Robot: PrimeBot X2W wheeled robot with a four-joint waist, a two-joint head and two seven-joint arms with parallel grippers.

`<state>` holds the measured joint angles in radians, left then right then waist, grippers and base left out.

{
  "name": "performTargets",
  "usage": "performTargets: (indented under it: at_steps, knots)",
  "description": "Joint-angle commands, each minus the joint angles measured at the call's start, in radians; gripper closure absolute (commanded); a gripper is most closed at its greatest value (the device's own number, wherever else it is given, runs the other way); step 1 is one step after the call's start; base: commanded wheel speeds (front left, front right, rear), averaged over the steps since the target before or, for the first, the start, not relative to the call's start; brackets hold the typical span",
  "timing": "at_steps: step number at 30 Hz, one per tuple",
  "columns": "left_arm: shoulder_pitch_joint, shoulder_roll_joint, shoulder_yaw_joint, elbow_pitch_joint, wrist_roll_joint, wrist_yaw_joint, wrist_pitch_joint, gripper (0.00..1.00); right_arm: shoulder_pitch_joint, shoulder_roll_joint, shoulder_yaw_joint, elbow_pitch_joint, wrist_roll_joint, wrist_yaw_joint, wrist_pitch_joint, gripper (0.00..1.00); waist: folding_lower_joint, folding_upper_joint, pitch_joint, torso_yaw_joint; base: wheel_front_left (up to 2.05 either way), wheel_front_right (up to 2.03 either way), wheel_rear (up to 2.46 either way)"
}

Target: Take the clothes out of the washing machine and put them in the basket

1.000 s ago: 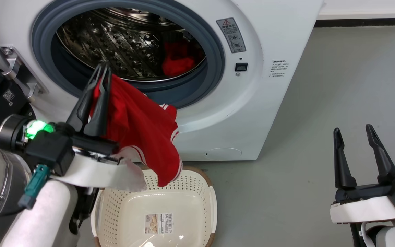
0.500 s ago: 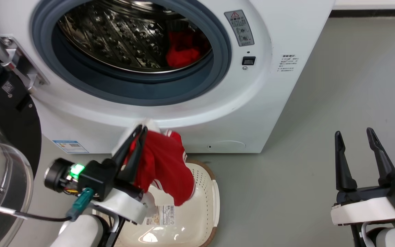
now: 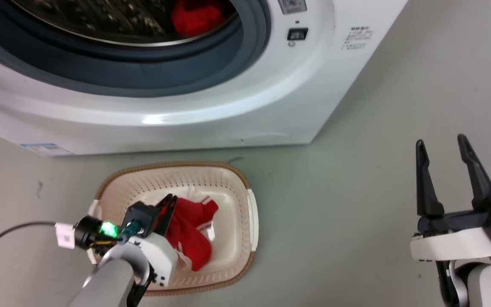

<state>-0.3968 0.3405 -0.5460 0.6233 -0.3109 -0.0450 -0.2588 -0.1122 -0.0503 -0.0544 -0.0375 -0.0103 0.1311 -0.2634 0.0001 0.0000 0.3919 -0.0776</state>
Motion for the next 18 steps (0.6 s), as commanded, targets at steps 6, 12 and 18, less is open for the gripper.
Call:
performTargets:
  at_steps: [6,12,18]
  knots:
    - [-0.147,-0.027,0.003,0.144,0.046,-0.032,-0.007,1.0,-0.046,0.0,0.003,-0.044,-0.003,-0.001,-0.002,0.0,-0.0001,0.0,0.199,-0.069,0.0,0.0,0.0]
    - [-0.243,-0.024,0.016,0.247,0.083,-0.046,-0.006,1.0,-0.071,0.0,0.003,-0.064,0.013,-0.001,-0.002,0.0,-0.0001,0.0,0.311,-0.096,0.0,0.0,0.0]
    - [-0.295,-0.018,0.022,0.342,0.099,-0.057,-0.007,1.0,-0.087,0.0,0.011,-0.07,0.032,-0.001,-0.002,0.0,-0.0001,0.0,0.382,-0.122,0.0,0.0,0.0]
